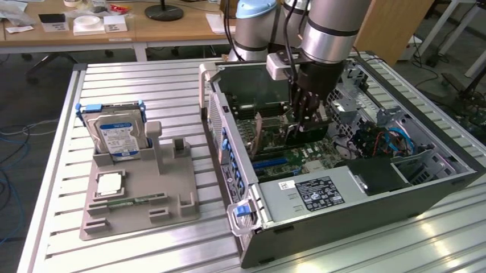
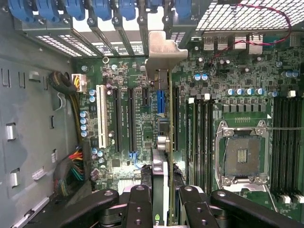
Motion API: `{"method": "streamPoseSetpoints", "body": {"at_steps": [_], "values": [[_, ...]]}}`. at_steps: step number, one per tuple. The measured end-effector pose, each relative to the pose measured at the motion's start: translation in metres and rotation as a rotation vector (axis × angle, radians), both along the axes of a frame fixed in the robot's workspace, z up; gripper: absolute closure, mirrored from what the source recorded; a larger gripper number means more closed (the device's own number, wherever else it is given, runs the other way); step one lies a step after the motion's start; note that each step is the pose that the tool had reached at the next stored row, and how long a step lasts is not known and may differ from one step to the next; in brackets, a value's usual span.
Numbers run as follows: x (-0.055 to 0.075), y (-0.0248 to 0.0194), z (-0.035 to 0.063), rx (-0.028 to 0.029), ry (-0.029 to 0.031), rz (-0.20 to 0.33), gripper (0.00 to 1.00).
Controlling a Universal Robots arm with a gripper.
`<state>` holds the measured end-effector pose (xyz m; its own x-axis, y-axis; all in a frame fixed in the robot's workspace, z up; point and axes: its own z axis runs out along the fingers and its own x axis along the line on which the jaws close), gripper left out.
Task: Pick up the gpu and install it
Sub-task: 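Insert the gpu into the slot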
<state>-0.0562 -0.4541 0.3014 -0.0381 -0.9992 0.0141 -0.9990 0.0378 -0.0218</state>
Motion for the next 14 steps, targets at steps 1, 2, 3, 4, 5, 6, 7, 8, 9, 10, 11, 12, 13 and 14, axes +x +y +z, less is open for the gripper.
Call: {"method": "streamPoseSetpoints", "body": {"at_steps": [1, 2, 3, 4, 5, 6, 7, 8, 9, 10, 11, 12, 13, 14], "values": [[0.0000, 0.0000, 0.0000, -0.0002, 0.0000, 0.000, 0.73], [-0.0006, 0.0000, -0.0005, 0.0003, -0.0002, 0.001, 0.73], [-0.0016, 0.0000, -0.0016, 0.0005, -0.0002, 0.002, 0.73], [-0.0027, 0.0000, -0.0029, 0.0003, -0.0002, 0.004, 0.73], [-0.0037, 0.0000, -0.0044, 0.0002, -0.0001, 0.006, 0.73], [-0.0042, 0.0000, -0.0056, 0.0003, -0.0002, 0.008, 0.73], [-0.0047, 0.0000, -0.0066, 0.0003, -0.0002, 0.010, 0.73], [-0.0051, 0.0000, -0.0075, 0.0003, -0.0001, 0.012, 0.73], [-0.0054, 0.0000, -0.0078, 0.0001, -0.0001, 0.014, 0.73], [-0.0053, 0.0000, -0.0078, -0.0011, -0.0001, 0.015, 0.73], [-0.0055, 0.0000, -0.0078, -0.0017, 0.0000, 0.015, 0.73], [-0.0058, -0.0003, -0.0079, -0.0017, 0.0000, 0.015, 0.73], [-0.0061, -0.0016, -0.0082, -0.0016, -0.0001, 0.017, 0.73], [-0.0065, -0.0027, -0.0086, -0.0016, -0.0001, 0.018, 0.73]]}}
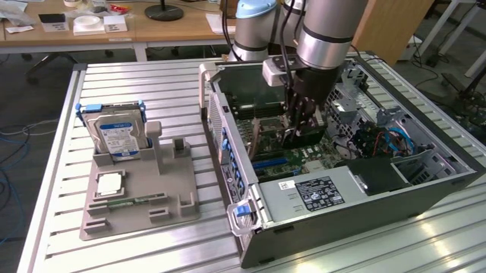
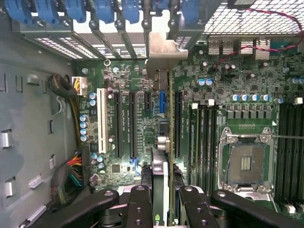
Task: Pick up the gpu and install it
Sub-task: 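Insert the gpu into the slot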
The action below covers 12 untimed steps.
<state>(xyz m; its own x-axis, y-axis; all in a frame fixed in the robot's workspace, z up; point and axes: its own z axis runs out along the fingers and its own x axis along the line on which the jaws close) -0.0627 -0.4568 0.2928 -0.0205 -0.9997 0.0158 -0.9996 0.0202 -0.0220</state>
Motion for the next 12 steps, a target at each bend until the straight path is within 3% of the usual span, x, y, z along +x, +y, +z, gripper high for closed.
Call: {"method": "streamPoseSetpoints", "body": {"at_steps": [6, 12], "values": [[-0.0028, -0.0007, -0.0069, 0.0008, 0.0000, 0.010, 0.73], [-0.0029, -0.0007, -0.0070, 0.0007, 0.0000, 0.012, 0.73]]}}
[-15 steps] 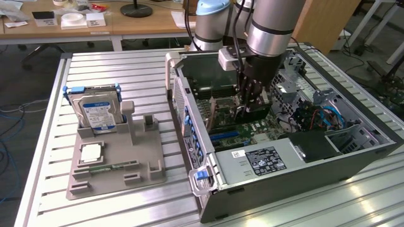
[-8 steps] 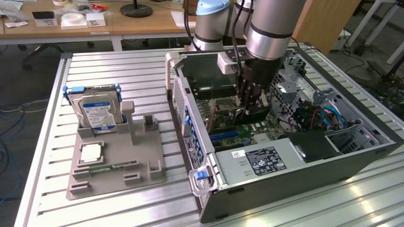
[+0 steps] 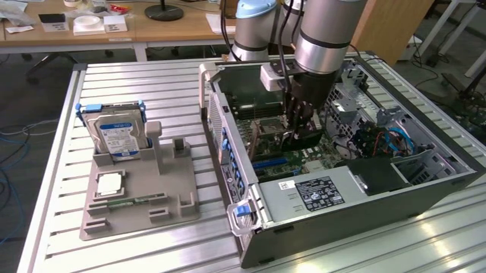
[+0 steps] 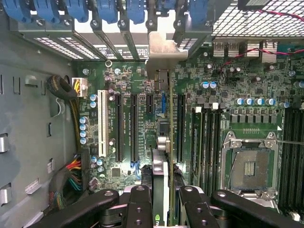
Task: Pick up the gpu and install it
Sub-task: 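Insert the gpu into the slot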
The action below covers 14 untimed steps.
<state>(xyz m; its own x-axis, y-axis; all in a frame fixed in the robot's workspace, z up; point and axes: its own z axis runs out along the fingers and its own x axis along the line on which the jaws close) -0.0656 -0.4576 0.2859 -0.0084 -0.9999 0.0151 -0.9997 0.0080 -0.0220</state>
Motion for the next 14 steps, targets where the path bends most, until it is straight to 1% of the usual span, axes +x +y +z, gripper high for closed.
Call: {"method": "streamPoseSetpoints", "body": {"at_steps": [5, 9, 14], "values": [[-0.0046, 0.0008, -0.0011, 0.0001, -0.0003, 0.000, 0.73], [-0.0050, 0.0017, -0.0023, 0.0002, -0.0004, 0.000, 0.73], [-0.0056, 0.0046, -0.0038, 0.0001, -0.0004, 0.000, 0.73]]}}
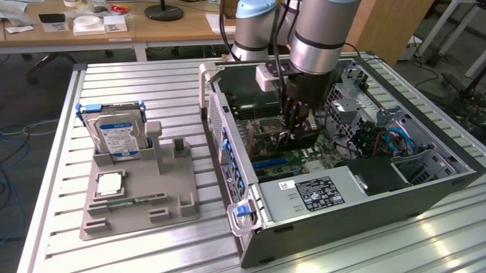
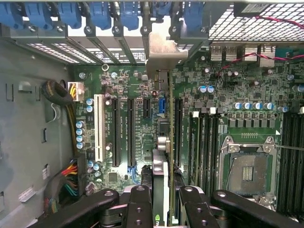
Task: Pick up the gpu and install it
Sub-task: 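Insert the gpu into the slot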
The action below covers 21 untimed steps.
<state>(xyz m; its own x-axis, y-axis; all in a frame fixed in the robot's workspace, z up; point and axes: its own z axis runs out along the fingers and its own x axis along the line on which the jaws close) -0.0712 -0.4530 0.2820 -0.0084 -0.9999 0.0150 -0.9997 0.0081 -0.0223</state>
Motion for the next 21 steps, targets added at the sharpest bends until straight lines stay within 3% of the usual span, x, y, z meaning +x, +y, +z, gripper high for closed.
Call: {"method": "streamPoseSetpoints", "body": {"at_steps": [21], "values": [[-0.0036, -0.0004, -0.0106, 0.0001, 0.0000, 0.000, 0.73]]}}
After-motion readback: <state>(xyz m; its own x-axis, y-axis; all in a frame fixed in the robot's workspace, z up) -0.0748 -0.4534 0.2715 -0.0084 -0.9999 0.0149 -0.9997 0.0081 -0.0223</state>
